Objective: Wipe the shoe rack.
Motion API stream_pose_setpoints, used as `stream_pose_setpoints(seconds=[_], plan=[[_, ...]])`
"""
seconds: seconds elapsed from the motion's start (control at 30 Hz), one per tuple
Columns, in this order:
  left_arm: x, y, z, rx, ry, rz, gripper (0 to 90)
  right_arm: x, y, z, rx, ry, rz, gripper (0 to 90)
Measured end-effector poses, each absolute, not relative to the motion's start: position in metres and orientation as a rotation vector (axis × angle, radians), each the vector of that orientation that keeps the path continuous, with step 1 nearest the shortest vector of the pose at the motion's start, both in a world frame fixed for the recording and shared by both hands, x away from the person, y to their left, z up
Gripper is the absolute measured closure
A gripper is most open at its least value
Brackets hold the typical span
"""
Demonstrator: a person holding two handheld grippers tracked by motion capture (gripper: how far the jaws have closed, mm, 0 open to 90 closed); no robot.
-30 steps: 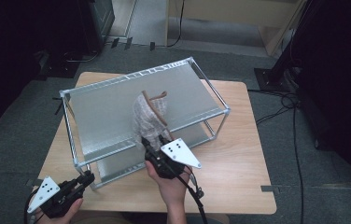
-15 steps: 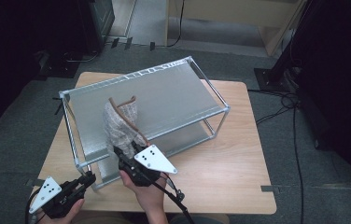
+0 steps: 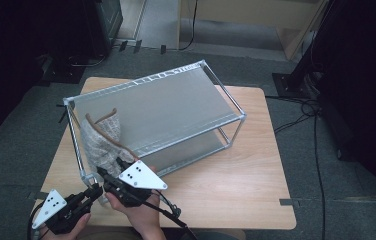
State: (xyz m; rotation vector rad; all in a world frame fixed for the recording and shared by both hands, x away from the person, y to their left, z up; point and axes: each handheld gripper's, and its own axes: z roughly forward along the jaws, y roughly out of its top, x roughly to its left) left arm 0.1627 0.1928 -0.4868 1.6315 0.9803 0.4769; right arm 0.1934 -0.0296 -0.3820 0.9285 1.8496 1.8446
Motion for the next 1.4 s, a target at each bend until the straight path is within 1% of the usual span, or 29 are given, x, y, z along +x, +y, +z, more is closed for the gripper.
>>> stream_pose_setpoints(seconds=[0.17, 0.33, 0.57, 0.73, 0.87, 0.93, 1.13, 1.4], plan=[[0.165, 0.197, -0.488, 1.615, 0.983, 0.414, 76.5, 0.193, -0.028, -0.382, 0.922, 1.852, 1.823, 61.2], [0.163, 0.195, -0.487, 1.643, 0.980, 0.457, 77.7, 0.204, -0.050, -0.382, 0.997, 1.797, 1.746, 61.8], [0.164, 0.197, -0.487, 1.644, 0.989, 0.475, 77.9, 0.231, -0.115, -0.385, 1.146, 1.643, 1.643, 62.1], [0.163, 0.196, -0.486, 1.651, 0.987, 0.488, 78.2, 0.248, -0.165, -0.381, 1.224, 1.575, 1.509, 63.0], [0.163, 0.196, -0.486, 1.652, 0.986, 0.493, 78.2, 0.261, -0.203, -0.379, 1.249, 1.591, 1.463, 67.9], [0.163, 0.196, -0.486, 1.654, 0.983, 0.493, 78.3, 0.264, -0.215, -0.376, 1.267, 1.609, 1.430, 69.4], [0.162, 0.196, -0.486, 1.656, 0.984, 0.498, 78.4, 0.263, -0.227, -0.374, 1.263, 1.641, 1.396, 72.2], [0.163, 0.200, -0.486, 1.650, 0.995, 0.502, 78.4, 0.245, -0.228, -0.368, 1.267, 1.700, 1.339, 73.7]])
